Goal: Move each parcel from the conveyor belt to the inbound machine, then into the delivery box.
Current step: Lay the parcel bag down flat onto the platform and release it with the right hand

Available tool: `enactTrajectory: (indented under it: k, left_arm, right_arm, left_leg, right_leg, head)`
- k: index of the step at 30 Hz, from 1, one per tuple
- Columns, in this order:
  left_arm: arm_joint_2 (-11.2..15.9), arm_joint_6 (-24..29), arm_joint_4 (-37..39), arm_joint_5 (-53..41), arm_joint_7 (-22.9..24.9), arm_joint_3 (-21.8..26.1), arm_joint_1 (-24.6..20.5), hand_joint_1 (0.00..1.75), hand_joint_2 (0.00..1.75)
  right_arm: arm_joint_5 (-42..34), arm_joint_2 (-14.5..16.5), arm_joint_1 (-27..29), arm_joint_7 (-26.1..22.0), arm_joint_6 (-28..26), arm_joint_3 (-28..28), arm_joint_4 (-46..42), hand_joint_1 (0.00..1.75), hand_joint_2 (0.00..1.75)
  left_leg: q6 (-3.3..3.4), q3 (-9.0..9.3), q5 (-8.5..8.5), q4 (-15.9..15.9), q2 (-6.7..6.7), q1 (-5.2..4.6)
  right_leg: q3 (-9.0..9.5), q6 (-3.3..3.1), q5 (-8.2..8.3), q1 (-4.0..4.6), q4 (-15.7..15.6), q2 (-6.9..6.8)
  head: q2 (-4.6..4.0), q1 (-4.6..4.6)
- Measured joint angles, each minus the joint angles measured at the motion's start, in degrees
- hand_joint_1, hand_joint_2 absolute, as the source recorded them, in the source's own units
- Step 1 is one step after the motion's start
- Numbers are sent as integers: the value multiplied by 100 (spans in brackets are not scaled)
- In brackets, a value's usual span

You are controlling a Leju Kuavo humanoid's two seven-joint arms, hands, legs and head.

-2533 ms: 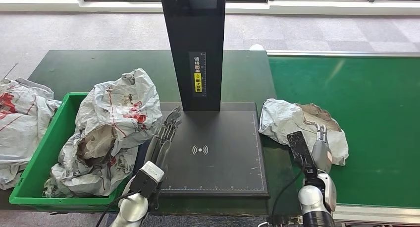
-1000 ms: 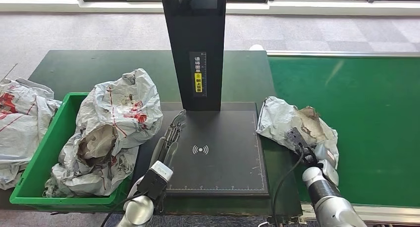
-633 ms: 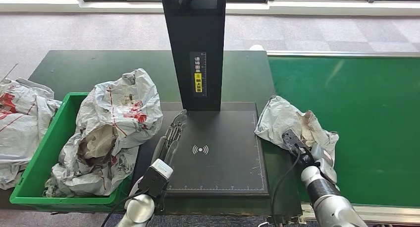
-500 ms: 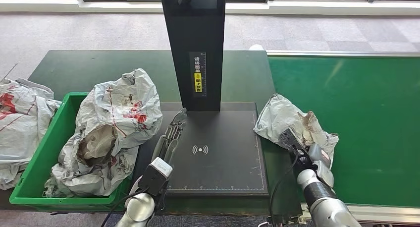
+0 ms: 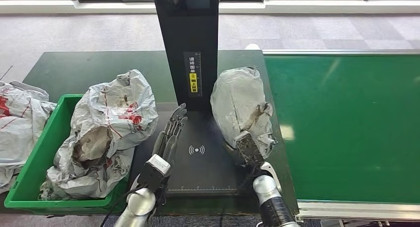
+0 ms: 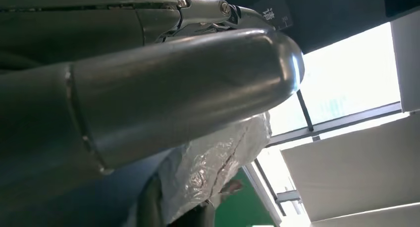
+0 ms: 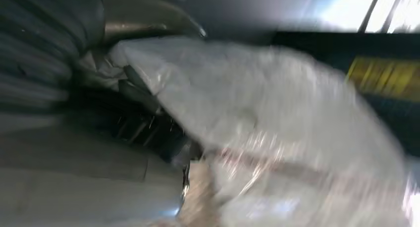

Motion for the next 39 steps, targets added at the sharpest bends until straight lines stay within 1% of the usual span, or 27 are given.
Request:
enactTrajectory:
  k: [3, 6, 11, 20, 22, 24, 27, 29, 31, 34, 39]
  left_arm:
    - [-7, -2, 39, 0, 2, 0, -24, 0, 0]
    - [-7, -2, 67, 0, 2, 0, -30, 0, 0]
    - [-8, -10, 78, -1, 19, 1, -45, 0, 0]
    - [-55, -116, 46, -37, 124, 15, -64, 0, 0]
    - [-59, -118, 46, -60, 124, 29, -65, 0, 0]
    - [-64, -118, 37, -92, 127, 52, -60, 0, 0]
    - [-68, -118, -29, -126, 145, 99, -17, 0, 0]
    - [-68, -118, -92, -144, 157, 139, 34, 0, 0]
    - [-68, -127, -143, -172, 164, 172, 75, 0, 0]
    - [-68, -157, -183, -199, 172, 198, 107, 0, 0]
    - [-68, -169, -213, -201, 174, 211, 144, 0, 0]
  right_arm:
    - [-124, 34, 161, 35, 12, 463, -367, 175, 175]
    - [-186, 38, 234, 37, 8, 738, -576, 175, 175]
    - [-196, 43, 318, 38, 75, 985, -792, 175, 175]
    - [-48, 66, 400, 391, 226, 1532, -1256, 175, 175]
    - [15, 66, 385, 520, 233, 1630, -1274, 87, 175]
    - [174, 65, 367, 756, 122, 1705, -1273, 0, 175]
    - [593, 55, 350, 1221, -204, 1782, -1263, 0, 175]
    - [857, 42, 348, 1503, -387, 1804, -1262, 0, 87]
    - [1031, 28, 354, 1721, -460, 1806, -1262, 0, 0]
    - [1197, -4, 379, 1930, -479, 1806, -1273, 0, 0]
    - [1254, -73, 415, 1996, -484, 1806, -1320, 0, 0]
  left_leg:
    - [1, -3, 2, 0, -17, 2]
    - [2, -4, 2, 1, -20, 3]
    - [3, -4, 2, 2, -24, 1]
    - [3, -4, 2, 2, -26, 1]
    - [3, -4, 2, 2, -26, 1]
    - [3, -4, 2, 2, -26, 1]
    - [3, -4, 2, 2, -27, 2]
    - [3, -4, 2, 2, -27, 2]
    - [3, -4, 2, 2, -27, 2]
    - [3, -5, 2, 2, -28, 1]
    - [4, -5, 2, 2, -28, 1]
  right_leg:
    - [4, 0, -2, -2, 0, -14]
    - [5, 1, -2, -8, 0, -16]
    - [9, 3, -1, -14, -1, -19]
    - [8, 3, -1, -11, -2, -19]
    - [8, 3, -1, -11, -2, -18]
    - [9, 3, -1, -11, -2, -20]
    - [9, 3, -1, -11, -2, -21]
    - [9, 3, -2, -12, -2, -21]
    - [9, 3, -2, -12, -2, -22]
    - [9, 3, -2, -13, -2, -23]
    - [9, 3, -2, -13, -3, -23]
  head:
    - [0, 1]
    - [0, 1]
    - [0, 0]
    - [0, 0]
    - [0, 0]
    - [0, 0]
    - [0, 0]
    - [0, 0]
    - [0, 0]
    - [0, 0]
    - [0, 0]
